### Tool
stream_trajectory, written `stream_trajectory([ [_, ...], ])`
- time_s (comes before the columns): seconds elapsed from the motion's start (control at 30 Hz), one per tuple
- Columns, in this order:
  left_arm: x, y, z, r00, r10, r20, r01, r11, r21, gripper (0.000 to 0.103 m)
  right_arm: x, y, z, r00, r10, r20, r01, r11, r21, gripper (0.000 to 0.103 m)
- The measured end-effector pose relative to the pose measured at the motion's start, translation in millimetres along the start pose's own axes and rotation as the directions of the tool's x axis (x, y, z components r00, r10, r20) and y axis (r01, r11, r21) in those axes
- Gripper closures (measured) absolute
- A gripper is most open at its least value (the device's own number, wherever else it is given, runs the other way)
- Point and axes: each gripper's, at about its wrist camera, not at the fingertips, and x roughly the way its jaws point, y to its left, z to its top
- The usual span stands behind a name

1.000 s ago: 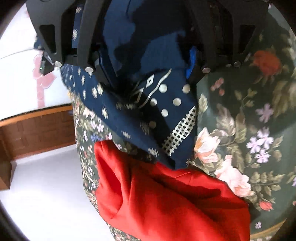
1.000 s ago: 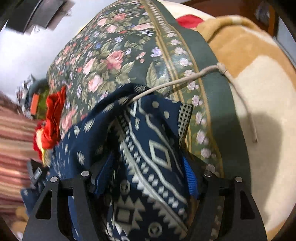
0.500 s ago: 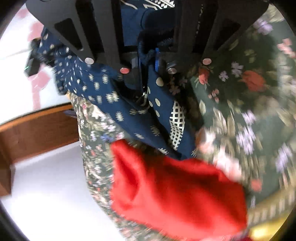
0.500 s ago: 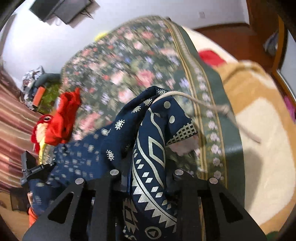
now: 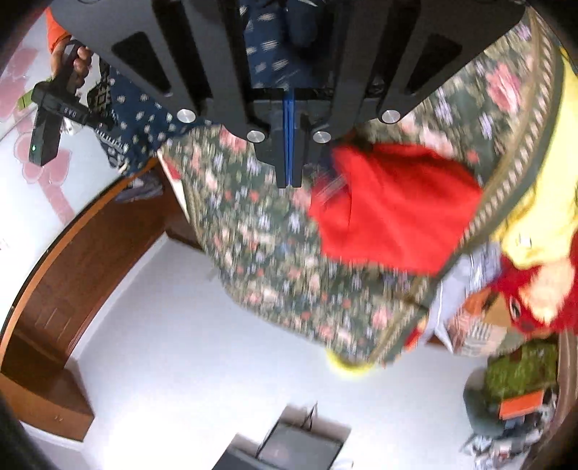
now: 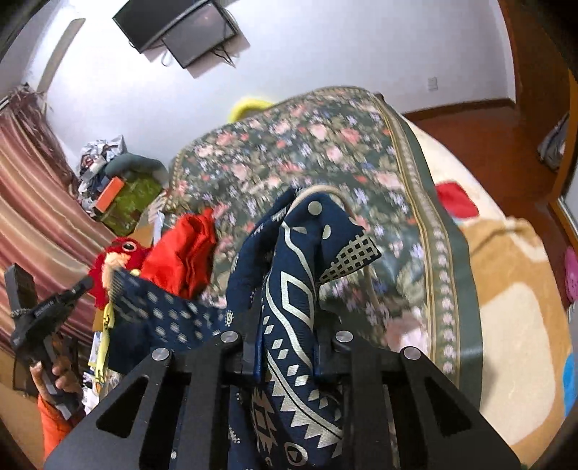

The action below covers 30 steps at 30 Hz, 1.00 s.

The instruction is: Fold large clothes

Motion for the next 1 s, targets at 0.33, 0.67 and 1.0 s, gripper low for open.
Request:
stream_trajectory([
  [0.33,16.1,11.8,11.0,0.998,0.016,-0.061,-0.015,1.000,0.017,0.078,11.9,-17.2,14.0,0.998,-0.057,0.016,0.057,0.998,0.015,0.090],
  [0.67,94.5,107.6,-91.2,0.917,-0.040,-0.397,-0.067,0.965,-0.253,0.048,34.9,-81.0,-20.4,0.979,-0.165,-0.118,0.174,0.982,0.069,0.090],
  [1.0,121.0,128.0,-119.4,0.900,-0.142,-0.411,-0.023,0.929,-0.369,0.044,41.3,-106.7,-43.7,0.965,-0.165,-0.206,0.191,0.975,0.116,0.080],
])
